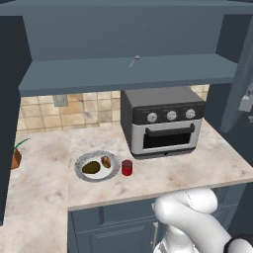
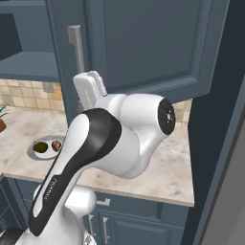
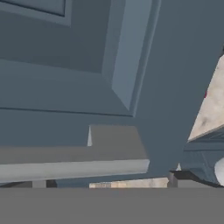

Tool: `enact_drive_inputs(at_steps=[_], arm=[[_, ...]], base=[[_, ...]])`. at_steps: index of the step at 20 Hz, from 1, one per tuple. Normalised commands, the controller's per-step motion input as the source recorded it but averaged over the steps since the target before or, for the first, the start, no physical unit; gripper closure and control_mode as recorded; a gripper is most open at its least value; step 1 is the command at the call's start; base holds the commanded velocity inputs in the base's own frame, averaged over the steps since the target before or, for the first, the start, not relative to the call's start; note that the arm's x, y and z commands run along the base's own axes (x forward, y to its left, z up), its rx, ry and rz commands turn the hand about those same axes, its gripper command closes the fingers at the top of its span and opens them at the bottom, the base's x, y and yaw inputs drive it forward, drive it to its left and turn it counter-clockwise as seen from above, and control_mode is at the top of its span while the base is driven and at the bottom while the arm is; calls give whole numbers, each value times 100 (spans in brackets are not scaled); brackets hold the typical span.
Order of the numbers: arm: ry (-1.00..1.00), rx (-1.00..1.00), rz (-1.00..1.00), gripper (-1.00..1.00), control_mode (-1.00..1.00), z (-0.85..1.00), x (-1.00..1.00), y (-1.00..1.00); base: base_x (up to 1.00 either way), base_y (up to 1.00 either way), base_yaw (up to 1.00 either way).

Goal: Pick the avocado and bread from the counter and place them on the plate. Then pick the jam from the cabinet and place it next to the plate. Lastly close the cabinet door.

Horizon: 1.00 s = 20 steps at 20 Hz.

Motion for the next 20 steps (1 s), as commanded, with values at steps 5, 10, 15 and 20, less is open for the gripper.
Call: enact_drive_inputs(at_steps=[5, 10, 15, 20], arm=[[0, 1, 0, -100, -100, -3, 65, 35], [0, 0, 0, -100, -100, -5, 69, 28], [3, 1, 0, -100, -100, -7, 75, 24], [4, 2, 0, -100, -100, -9, 75, 19]], base=[[0, 0, 0], [0, 0, 0], [0, 0, 0], [0, 0, 0]])
